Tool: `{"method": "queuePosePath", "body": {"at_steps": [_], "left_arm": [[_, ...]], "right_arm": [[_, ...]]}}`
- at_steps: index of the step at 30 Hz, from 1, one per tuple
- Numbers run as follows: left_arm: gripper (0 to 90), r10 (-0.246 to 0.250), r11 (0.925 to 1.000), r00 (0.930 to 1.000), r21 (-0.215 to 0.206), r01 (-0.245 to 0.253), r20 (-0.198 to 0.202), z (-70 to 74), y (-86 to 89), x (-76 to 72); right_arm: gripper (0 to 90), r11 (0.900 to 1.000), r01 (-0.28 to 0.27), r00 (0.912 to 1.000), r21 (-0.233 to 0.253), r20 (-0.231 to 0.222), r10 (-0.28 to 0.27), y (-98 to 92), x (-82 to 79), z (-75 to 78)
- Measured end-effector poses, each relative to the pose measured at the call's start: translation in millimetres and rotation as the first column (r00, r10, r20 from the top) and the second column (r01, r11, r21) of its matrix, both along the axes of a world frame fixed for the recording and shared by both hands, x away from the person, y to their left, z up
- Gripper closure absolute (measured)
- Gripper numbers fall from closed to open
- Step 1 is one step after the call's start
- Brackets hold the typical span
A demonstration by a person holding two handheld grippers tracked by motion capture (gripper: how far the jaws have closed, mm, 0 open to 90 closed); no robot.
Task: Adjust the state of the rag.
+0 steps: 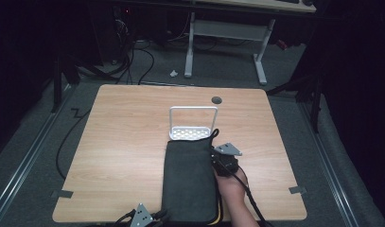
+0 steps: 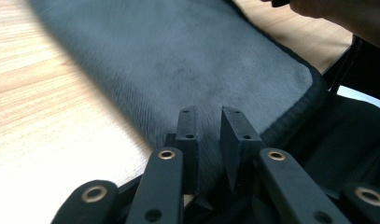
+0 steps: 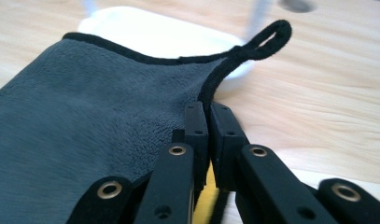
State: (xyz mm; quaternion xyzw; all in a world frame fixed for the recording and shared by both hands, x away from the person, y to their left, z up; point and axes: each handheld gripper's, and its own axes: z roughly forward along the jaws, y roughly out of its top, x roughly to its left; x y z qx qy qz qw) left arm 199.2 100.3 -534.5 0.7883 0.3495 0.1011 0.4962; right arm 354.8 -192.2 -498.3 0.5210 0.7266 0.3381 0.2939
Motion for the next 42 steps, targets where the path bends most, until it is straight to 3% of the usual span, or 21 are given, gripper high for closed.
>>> {"method": "queuePosePath", "body": {"at_steps": [3, 4, 7, 9, 11, 16, 20, 24, 28, 30, 36, 42], "left_arm": [[72.8, -0.002, 0.9999, 1.0, -0.011, 0.003, 0.006, 4.5, 0.2, 1.7], [70.9, -0.002, 0.9999, 0.9999, -0.013, 0.002, 0.014, 6.6, 0.6, 2.7], [67.5, 0.008, 0.9998, 0.9997, -0.018, -0.008, 0.024, 10.7, 1.3, 8.7], [65.6, 0.015, 0.9997, 0.9996, -0.021, -0.014, 0.025, 11.8, 2.3, 13.9], [64.7, 0.029, 0.9989, 0.9993, -0.039, -0.028, 0.025, 12.9, 3.3, 18.6], [59.3, 0.056, 0.9974, 0.9981, -0.046, -0.055, 0.025, 14.9, 2.4, 32.7], [58.2, 0.076, 0.9971, 0.9971, -0.001, -0.076, 0.006, 14.5, -0.1, 59.8], [58.9, 0.07, 0.9938, 0.9974, 0.088, -0.068, -0.018, 15.3, -12.0, 94.0], [61.3, 0.058, 0.9794, 0.998, 0.195, -0.052, -0.027, 9.0, -28.2, 108.2], [62.0, 0.048, 0.9699, 0.9985, 0.24, -0.041, -0.025, 5.5, -33.6, 108.3], [62.8, 0.028, 0.9658, 0.9996, 0.258, -0.026, -0.006, 5.5, -30.2, 86.9], [62.2, 0.009, 0.9803, 0.999, 0.198, 0.0, -0.043, 3.9, -19.4, 56.0]], "right_arm": [[70.6, 0.998, 0.024, 0.995, -0.062, -0.096, -0.029, -9.1, 11.0, -15.5], [67.5, 0.998, 0.031, 0.9956, -0.061, -0.086, -0.036, -12.1, 9.8, -16.2], [61.8, 0.999, 0.034, 0.9987, 0.006, -0.037, -0.034, -22.2, -4.3, -5.1], [61.6, 1.0, 0.008, 0.9999, 0.006, -0.01, -0.008, -26.4, -21.1, 1.0], [60.9, 1.0, -0.019, 0.9998, -0.006, -0.005, 0.019, -30.2, -37.2, 2.3], [59.3, 0.997, -0.069, 0.9975, 0.028, -0.017, 0.069, -33.3, -64.9, -1.3], [60.0, 0.993, -0.115, 0.9917, 0.035, -0.054, 0.117, -21.4, -67.2, -10.1], [61.1, 0.994, -0.105, 0.9893, 0.018, -0.1, 0.107, -14.1, -44.3, -18.0], [62.9, 0.995, -0.098, 0.9845, 0.015, -0.144, 0.1, -14.1, -29.8, -26.3], [64.5, 0.995, -0.101, 0.9846, 0.015, -0.142, 0.102, -14.0, -31.2, -26.4], [65.3, 0.99, -0.137, 0.9788, 0.023, -0.151, 0.139, -16.5, -51.3, -25.8], [65.1, 0.982, -0.19, 0.9689, 0.021, -0.158, 0.191, -17.1, -82.0, -24.9]]}}
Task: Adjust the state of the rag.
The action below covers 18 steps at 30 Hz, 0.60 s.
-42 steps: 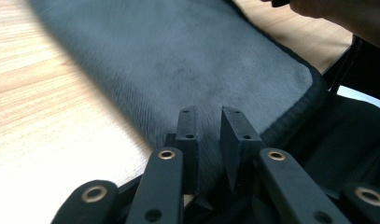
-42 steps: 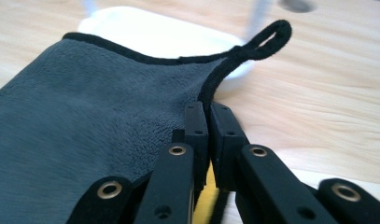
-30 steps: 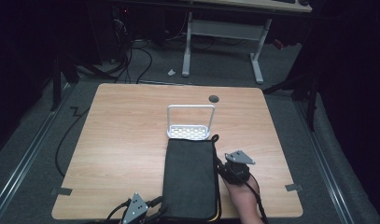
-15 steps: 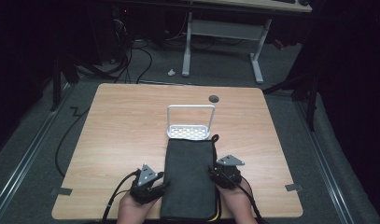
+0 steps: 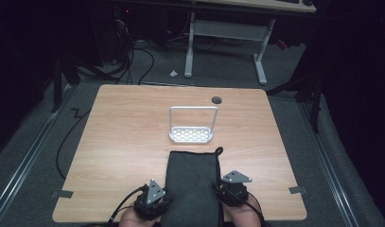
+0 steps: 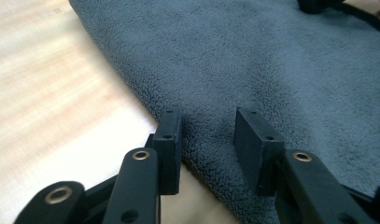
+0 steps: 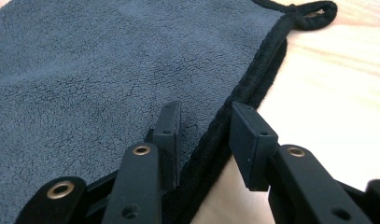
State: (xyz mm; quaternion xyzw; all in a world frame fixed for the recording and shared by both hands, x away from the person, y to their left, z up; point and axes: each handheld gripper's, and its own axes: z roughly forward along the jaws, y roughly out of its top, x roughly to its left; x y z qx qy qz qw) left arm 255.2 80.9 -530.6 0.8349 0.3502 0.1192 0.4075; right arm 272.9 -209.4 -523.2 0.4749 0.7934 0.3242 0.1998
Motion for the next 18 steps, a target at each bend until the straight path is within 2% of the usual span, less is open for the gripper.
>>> {"method": "queuePosePath", "body": {"at_steps": [3, 6, 11, 14, 18], "left_arm": [[58.9, 0.016, 0.9992, 0.9998, -0.037, -0.017, -0.008, 1.4, 5.5, 2.4], [55.5, 0.049, 0.9962, 0.9987, -0.071, -0.049, -0.011, 5.6, 10.7, 18.4], [49.6, 0.094, 0.9896, 0.9956, -0.109, -0.094, -0.002, 15.2, 11.0, 62.5], [47.3, 0.118, 0.9852, 0.9927, -0.123, -0.12, -0.028, 15.2, 8.0, 86.7], [45.0, 0.13, 0.9813, 0.9874, -0.131, -0.141, -0.091, 10.7, -0.2, 112.5]], "right_arm": [[63.2, 1.0, -0.014, 0.9999, 0.014, 0.008, 0.014, -2.3, -7.9, 1.8], [60.4, 0.999, 0.013, 0.9994, 0.039, 0.031, -0.014, -6.1, -2.6, 8.1], [58.8, 0.996, 0.061, 0.9963, 0.061, 0.057, -0.064, -14.3, 22.8, 18.2], [57.9, 0.993, 0.088, 0.9948, 0.073, 0.044, -0.092, -15.4, 40.7, 19.2], [55.1, 0.993, 0.098, 0.9952, 0.065, 0.001, -0.098, -7.2, 61.5, 11.7]]}}
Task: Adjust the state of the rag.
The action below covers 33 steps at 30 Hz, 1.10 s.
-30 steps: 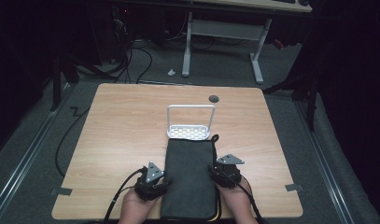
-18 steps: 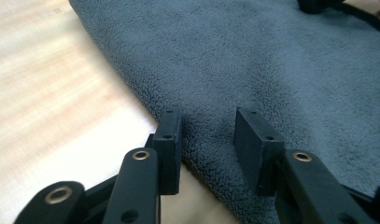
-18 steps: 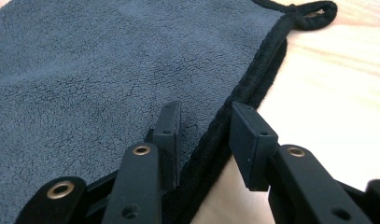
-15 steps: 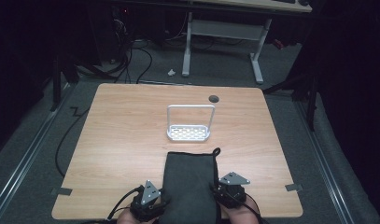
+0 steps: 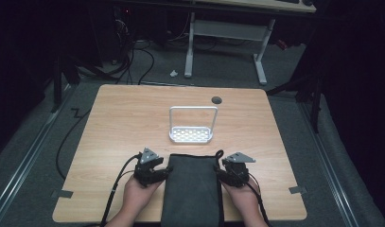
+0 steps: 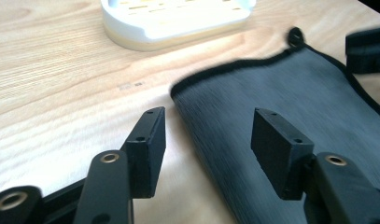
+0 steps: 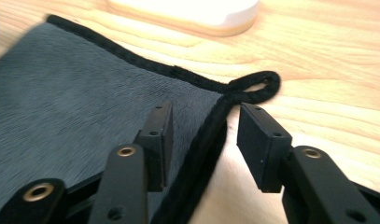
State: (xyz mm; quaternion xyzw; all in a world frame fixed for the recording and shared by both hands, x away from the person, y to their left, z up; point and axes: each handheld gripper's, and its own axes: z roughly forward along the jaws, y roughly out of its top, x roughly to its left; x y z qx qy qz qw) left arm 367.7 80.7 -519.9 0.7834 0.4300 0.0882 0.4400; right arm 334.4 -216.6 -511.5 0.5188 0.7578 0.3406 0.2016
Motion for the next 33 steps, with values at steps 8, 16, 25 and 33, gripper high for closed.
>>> {"method": "queuePosePath", "body": {"at_steps": [8, 16, 25, 33], "left_arm": [[45.6, -0.018, 0.9992, 0.9982, 0.034, 0.02, -0.058, -9.2, -14.9, 9.7], [57.7, -0.028, 0.9996, 0.998, 0.008, 0.028, -0.057, -11.5, -16.5, 6.5], [83.3, -0.024, 0.9997, 0.9988, -0.005, 0.023, -0.043, -11.9, -16.7, 0.9], [83.7, 0.008, 0.9994, 0.9984, -0.034, -0.006, 0.056, 6.4, -14.8, -3.7]], "right_arm": [[53.5, 0.999, 0.052, 0.9984, 0.002, -0.022, -0.052, 6.3, 4.8, -15.2], [68.8, 0.999, 0.047, 0.998, 0.02, -0.042, -0.047, 7.5, 6.5, -13.9], [84.7, 0.999, 0.034, 0.999, 0.023, -0.029, -0.033, 13.8, 3.4, -14.8], [84.8, 0.998, 0.038, 0.996, 0.059, 0.079, -0.043, 11.3, 0.6, 3.8]]}}
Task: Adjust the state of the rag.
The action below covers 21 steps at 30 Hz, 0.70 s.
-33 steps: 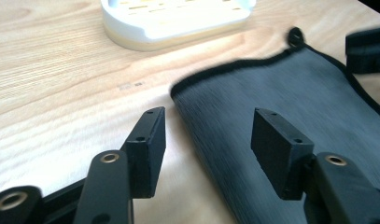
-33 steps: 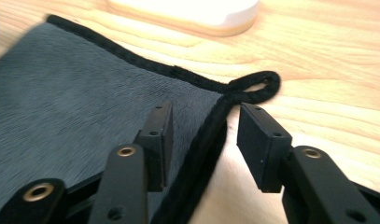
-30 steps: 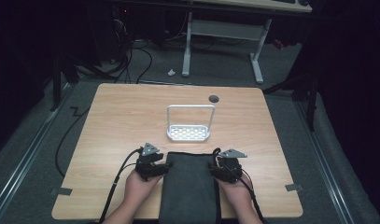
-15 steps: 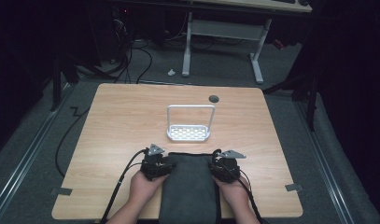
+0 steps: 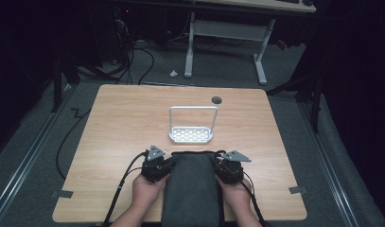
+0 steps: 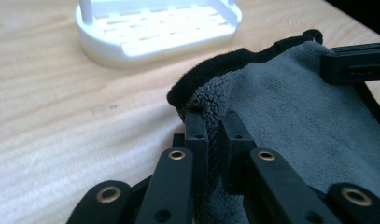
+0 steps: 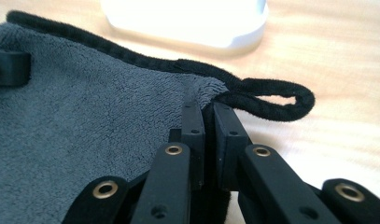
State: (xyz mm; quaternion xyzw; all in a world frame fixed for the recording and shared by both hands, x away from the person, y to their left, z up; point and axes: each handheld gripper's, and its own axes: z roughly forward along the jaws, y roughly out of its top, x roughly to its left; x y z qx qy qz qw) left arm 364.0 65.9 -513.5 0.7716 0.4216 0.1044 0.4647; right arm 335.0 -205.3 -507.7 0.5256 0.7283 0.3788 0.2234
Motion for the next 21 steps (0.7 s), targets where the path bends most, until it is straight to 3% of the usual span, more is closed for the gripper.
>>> {"method": "queuePosePath", "body": {"at_steps": [5, 9, 21], "left_arm": [[83.6, 0.009, 1.0, 0.9975, 0.001, -0.009, 0.069, 11.7, -1.0, -3.5], [83.7, 0.021, 0.9998, 0.9917, -0.009, -0.02, 0.127, 23.6, 0.2, -5.0], [84.5, 0.046, 0.9975, 0.97, -0.063, -0.032, 0.239, 67.2, 5.8, -4.9]], "right_arm": [[84.8, 1.0, -0.006, 0.9971, -0.006, 0.075, 0.006, 0.8, -1.2, 14.0], [84.8, 1.0, -0.006, 0.9908, -0.003, 0.135, 0.007, 2.2, -3.9, 27.4], [84.7, 1.0, -0.01, 0.9591, -0.009, 0.283, 0.013, 7.8, -8.6, 70.6]]}}
